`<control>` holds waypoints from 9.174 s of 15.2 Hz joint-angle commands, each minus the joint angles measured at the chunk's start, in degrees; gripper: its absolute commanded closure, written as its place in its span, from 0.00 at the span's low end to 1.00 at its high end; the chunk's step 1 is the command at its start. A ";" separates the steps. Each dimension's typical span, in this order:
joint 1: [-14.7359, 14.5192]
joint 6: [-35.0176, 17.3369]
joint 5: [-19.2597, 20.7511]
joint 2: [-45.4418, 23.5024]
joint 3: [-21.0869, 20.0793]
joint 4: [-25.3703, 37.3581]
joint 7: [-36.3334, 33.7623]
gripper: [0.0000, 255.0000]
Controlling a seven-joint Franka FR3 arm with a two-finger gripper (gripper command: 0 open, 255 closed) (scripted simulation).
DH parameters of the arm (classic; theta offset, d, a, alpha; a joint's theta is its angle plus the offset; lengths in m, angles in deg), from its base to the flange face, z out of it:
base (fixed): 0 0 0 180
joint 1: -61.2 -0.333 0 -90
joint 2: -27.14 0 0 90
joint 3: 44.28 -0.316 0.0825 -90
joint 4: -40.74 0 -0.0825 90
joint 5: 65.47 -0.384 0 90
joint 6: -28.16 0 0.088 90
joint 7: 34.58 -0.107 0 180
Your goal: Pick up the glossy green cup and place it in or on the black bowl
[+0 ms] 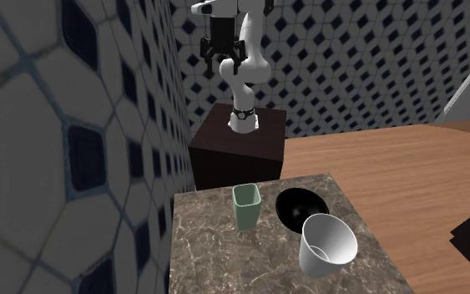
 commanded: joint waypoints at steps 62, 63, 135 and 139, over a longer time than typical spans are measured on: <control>-4.05 -29.78 0.34 -62.62 -7.30 33.07 -14.27 1.00; -4.05 -29.10 0.30 -62.34 -7.32 33.47 -14.24 1.00; -14.54 -21.22 3.14 -57.27 -13.75 35.82 -32.07 0.00; -14.54 -21.22 3.14 -57.27 -13.75 35.82 -32.07 0.00</control>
